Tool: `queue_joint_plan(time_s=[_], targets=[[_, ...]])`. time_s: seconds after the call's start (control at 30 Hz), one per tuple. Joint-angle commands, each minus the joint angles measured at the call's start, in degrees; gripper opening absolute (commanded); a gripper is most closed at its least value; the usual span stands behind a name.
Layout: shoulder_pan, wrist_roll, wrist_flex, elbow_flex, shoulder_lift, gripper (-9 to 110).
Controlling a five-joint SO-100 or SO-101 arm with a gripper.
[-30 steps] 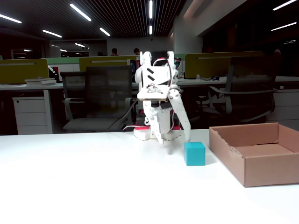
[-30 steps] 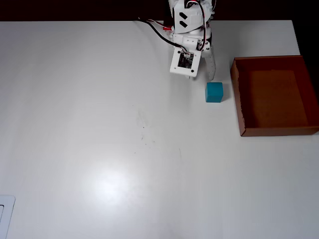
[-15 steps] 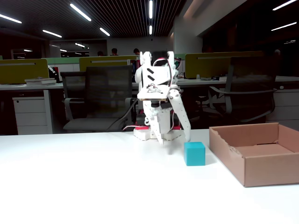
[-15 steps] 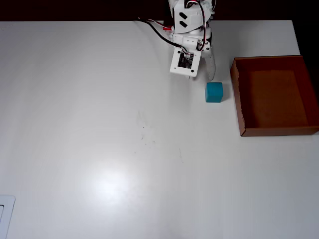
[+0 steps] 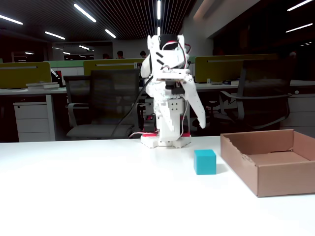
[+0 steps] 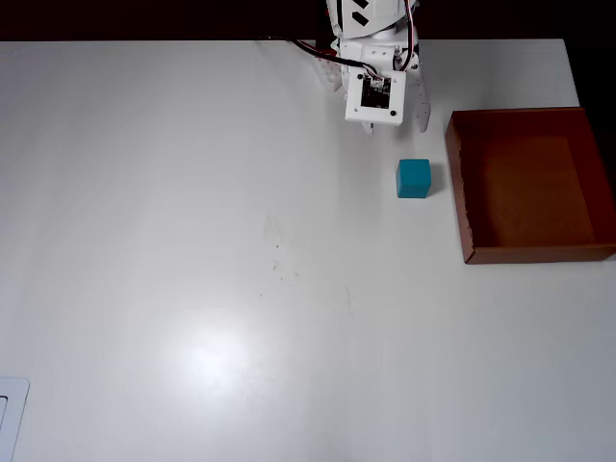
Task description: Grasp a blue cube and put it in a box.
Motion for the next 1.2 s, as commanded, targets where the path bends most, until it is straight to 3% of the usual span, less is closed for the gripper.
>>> queue_joint_plan(time_s=[0.0,0.2,0.4,1.17], targets=[[0.26,-1.85,1.85,-12.57,-8.0,27],[0.53,-5.1,6.15,-26.28,-24.35,27],[1.32,-9.58,6.33,-28.3,-34.19,27],[-0.97,-10.02,-16.35,-20.74,-53.17,30]])
